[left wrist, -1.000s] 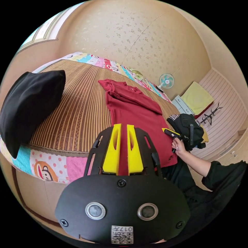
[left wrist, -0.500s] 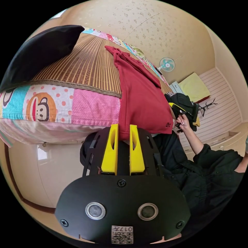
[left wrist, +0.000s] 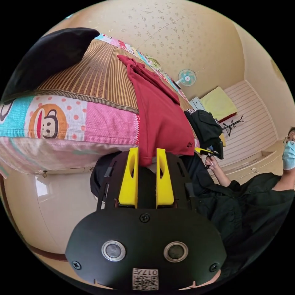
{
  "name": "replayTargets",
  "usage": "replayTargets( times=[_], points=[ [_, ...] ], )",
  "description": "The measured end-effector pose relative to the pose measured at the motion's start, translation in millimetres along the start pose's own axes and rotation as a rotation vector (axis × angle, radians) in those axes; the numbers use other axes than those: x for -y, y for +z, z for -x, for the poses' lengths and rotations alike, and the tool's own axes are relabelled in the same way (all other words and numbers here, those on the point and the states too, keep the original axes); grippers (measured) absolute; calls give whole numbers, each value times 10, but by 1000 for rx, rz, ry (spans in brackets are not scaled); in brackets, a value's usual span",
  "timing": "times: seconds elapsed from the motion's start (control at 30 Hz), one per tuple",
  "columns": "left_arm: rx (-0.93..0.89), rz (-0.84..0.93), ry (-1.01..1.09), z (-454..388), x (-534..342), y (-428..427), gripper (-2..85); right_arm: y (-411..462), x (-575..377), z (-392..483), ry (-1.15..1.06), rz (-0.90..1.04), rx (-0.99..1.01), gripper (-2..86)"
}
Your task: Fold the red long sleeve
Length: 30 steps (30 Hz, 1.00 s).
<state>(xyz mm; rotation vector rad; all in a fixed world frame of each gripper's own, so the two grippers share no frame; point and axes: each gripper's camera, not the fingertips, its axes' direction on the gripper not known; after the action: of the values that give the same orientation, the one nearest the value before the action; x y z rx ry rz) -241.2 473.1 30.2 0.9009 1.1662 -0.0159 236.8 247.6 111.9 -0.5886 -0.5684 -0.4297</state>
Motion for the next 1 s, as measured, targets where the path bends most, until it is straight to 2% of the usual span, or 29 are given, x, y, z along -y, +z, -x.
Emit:
replayTargets(
  times=[0.1, 0.27, 0.37, 0.47, 0.57, 0.63, 0.77, 1.0],
  points=[
    [61, -10, 16, -110, -35, -74, 130, -5, 42, -228, 68, 31, 47, 119],
    [3, 55, -22, 2, 5, -109, 136, 21, 77, -561, 118, 101, 161, 111],
    [-30, 116, -32, 59, 0, -148, 81, -63, 13, -787, 157, 80, 243, 82],
    [-167, 41, -19, 102, -108, -459, 56, -243, -111, -975, 163, 37, 381, 50],
    [-405, -100, -11, 193, -243, -906, 52, -548, -281, -1105, 169, -72, 544, 39],
    [-569, -231, -7, 233, -309, -1264, 51, -878, -388, -1111, 112, -220, 749, 35],
    [-750, -385, 58, 123, -288, -1731, 50, -1378, -403, -965, -12, -377, 896, 33],
    [-1138, -628, 311, -286, -380, -2466, 50, -2264, -653, -708, -274, -706, 1119, 31]
  ],
)
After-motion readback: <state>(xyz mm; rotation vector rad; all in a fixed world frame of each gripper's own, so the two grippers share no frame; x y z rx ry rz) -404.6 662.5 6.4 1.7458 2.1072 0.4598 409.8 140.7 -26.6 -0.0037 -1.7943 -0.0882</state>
